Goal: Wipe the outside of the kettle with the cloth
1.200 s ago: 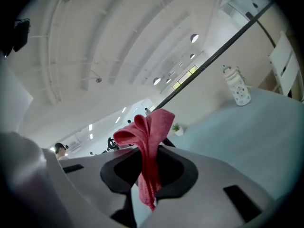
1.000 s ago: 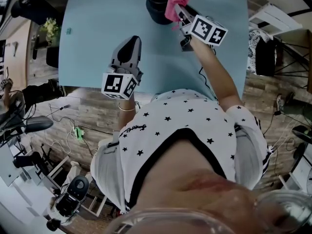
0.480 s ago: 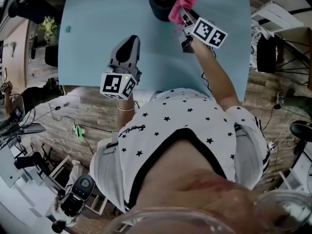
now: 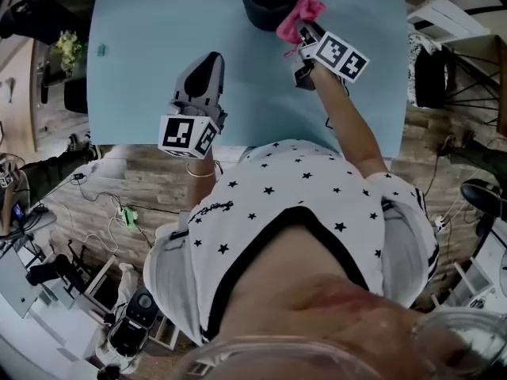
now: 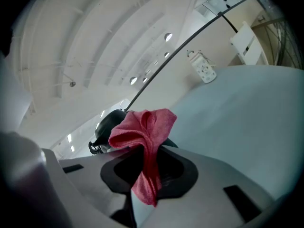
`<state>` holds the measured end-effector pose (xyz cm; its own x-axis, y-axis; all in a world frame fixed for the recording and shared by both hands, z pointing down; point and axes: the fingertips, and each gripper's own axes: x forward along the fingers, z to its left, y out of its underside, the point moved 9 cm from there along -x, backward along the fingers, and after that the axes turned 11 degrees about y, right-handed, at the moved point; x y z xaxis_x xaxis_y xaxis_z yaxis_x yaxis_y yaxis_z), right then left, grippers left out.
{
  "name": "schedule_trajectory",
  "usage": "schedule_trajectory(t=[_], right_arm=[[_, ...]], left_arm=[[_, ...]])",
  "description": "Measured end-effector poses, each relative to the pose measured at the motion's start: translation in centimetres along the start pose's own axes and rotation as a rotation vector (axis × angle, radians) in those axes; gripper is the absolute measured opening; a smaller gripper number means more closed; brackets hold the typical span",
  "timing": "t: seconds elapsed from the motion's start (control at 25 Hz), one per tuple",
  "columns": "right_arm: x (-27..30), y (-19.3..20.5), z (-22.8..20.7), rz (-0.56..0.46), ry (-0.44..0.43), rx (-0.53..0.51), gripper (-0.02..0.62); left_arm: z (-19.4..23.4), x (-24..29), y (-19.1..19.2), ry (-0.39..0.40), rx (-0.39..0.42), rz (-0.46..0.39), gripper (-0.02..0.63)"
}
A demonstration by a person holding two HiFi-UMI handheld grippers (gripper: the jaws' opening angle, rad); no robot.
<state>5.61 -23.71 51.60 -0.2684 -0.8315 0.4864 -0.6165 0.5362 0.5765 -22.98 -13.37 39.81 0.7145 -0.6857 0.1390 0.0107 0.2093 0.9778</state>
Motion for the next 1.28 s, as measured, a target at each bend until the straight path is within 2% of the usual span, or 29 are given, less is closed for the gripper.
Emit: schedule_trajectory(t=[0.2, 0.76, 1.0, 1.28], right_arm=[[0.9, 1.6, -1.2, 0.031, 0.073, 0.051, 0.071], [3.5, 4.9, -3.9, 0.091, 0.249, 0.102, 0.071], [4.2, 5.6, -4.4, 0.119, 0.271, 0.105, 0.071], [3.9, 5.2, -4.8, 0.106, 0.265, 0.122, 0.071]], left_arm=[[1.1, -0.1, 0.2, 0.015, -0.005, 0.009, 0.040], [4.3, -1.3, 0.7, 0.046, -0.014, 0.031, 0.040], [5.1, -1.3, 1.2, 0.058, -0.030, 0.031, 0.040], [4.2, -0.7, 1.2, 0.074, -0.021, 0.024, 0.040]])
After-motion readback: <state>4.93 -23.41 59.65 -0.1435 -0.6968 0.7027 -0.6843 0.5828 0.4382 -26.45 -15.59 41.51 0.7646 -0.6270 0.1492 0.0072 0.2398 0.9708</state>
